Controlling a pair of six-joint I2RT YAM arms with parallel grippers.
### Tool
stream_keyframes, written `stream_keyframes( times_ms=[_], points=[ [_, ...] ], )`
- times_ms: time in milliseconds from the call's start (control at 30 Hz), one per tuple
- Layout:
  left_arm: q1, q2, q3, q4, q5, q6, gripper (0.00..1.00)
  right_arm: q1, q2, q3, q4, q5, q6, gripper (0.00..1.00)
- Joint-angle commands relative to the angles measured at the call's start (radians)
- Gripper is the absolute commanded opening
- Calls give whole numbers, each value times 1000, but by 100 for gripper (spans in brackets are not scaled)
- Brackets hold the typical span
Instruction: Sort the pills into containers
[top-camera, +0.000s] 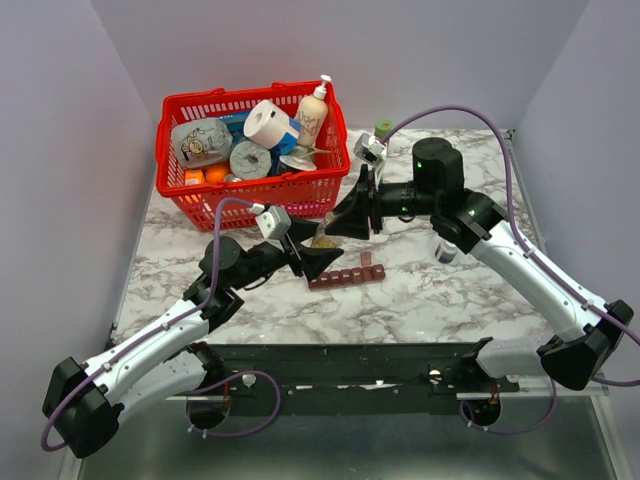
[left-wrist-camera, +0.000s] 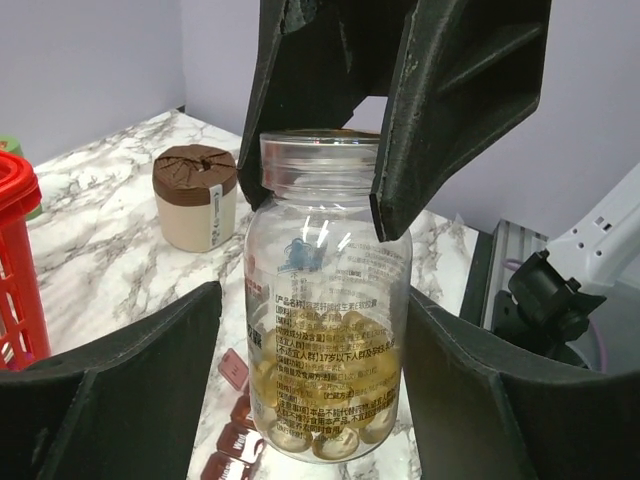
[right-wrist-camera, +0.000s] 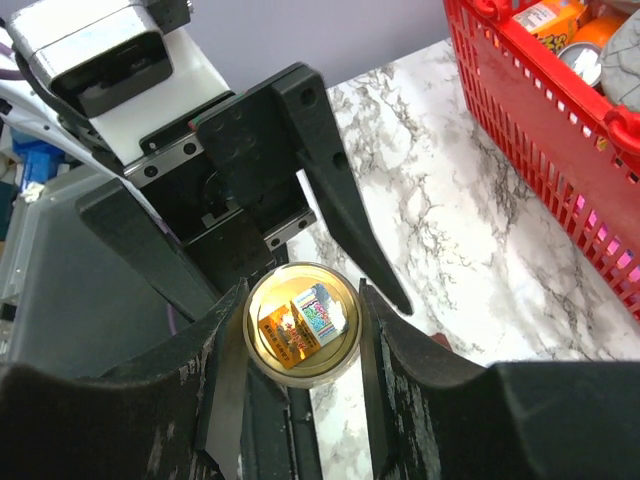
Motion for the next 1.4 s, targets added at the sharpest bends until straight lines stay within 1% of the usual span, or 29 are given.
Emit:
stream_keyframes(
  times_ms=[0, 100, 133, 200, 233, 267, 333, 367, 400, 467, 500, 533, 567, 600, 633, 667, 700, 733, 833, 900, 1000, 1100, 1233, 1300, 1367],
  points=[
    [-5, 13, 40, -6, 55, 40, 70, -2, -2, -15, 61, -42, 45, 7],
    [-5, 25, 59, -32, 72, 51, 41, -2, 0, -24, 67, -45, 46, 7],
    [-5, 25, 64, -46, 67, 54, 22, -2, 0, -26, 68, -45, 45, 7],
    [-5, 13, 64, -58, 69, 75, 7, -2, -2, -30, 67, -48, 36, 7],
    [-5, 10, 67, -81, 67, 86, 0, -3, -3, -33, 67, -51, 31, 8],
    [-5, 7, 70, -98, 72, 97, 0, -2, -6, -38, 65, -57, 24, 9],
    [-5, -7, 79, -155, 80, 143, 0, -2, -11, -43, 52, -82, -16, 17],
    [-5, -12, 83, -176, 99, 161, 0, -3, -12, -34, 38, -93, -44, 27],
    [-5, -24, 86, -199, 115, 211, 0, -2, -14, -21, 17, -125, -141, 49],
    [-5, -32, 93, -287, 174, 270, 0, -2, -17, 18, -121, -180, -307, 71],
    [-5, -42, 101, -319, 202, 299, 0, -3, -26, 57, -179, -211, -470, 91],
    [-5, -44, 106, -391, 225, 369, 0, -3, -28, 80, -297, -220, -554, 97],
    [-5, -47, 112, -426, 245, 396, 0, -3, -31, 103, -363, -226, -640, 100],
    [-5, -53, 121, -457, 276, 416, 0, -3, -29, 135, -425, -228, -762, 100],
    [-5, -55, 127, -507, 287, 439, 0, -2, -31, 140, -501, -223, -804, 100],
    [-5, -58, 129, -535, 296, 465, 0, -2, -29, 140, -539, -223, -844, 100],
    [-5, -62, 135, -548, 302, 474, 0, -2, -28, 148, -583, -251, -921, 100],
    [-5, -62, 139, -572, 308, 482, 0, -2, -11, 160, -647, -274, -937, 100],
    [-5, -59, 153, -586, 327, 491, 0, -2, 46, 201, -735, -334, -981, 100],
    [-5, -52, 155, -572, 336, 477, 0, -2, 66, 201, -709, -309, -928, 97],
    [-5, -38, 161, -556, 342, 460, 0, 3, 67, 175, -656, -315, -885, 95],
    [-5, -30, 162, -543, 344, 447, 0, 20, 57, 143, -614, -286, -857, 93],
    [-5, -22, 159, -516, 336, 424, 0, 31, 44, 108, -570, -248, -843, 91],
    [-5, -12, 165, -514, 324, 417, 0, 37, 46, 103, -567, -242, -840, 87],
    [-5, -6, 170, -513, 317, 410, 0, 46, 46, 103, -564, -219, -836, 85]
  ],
)
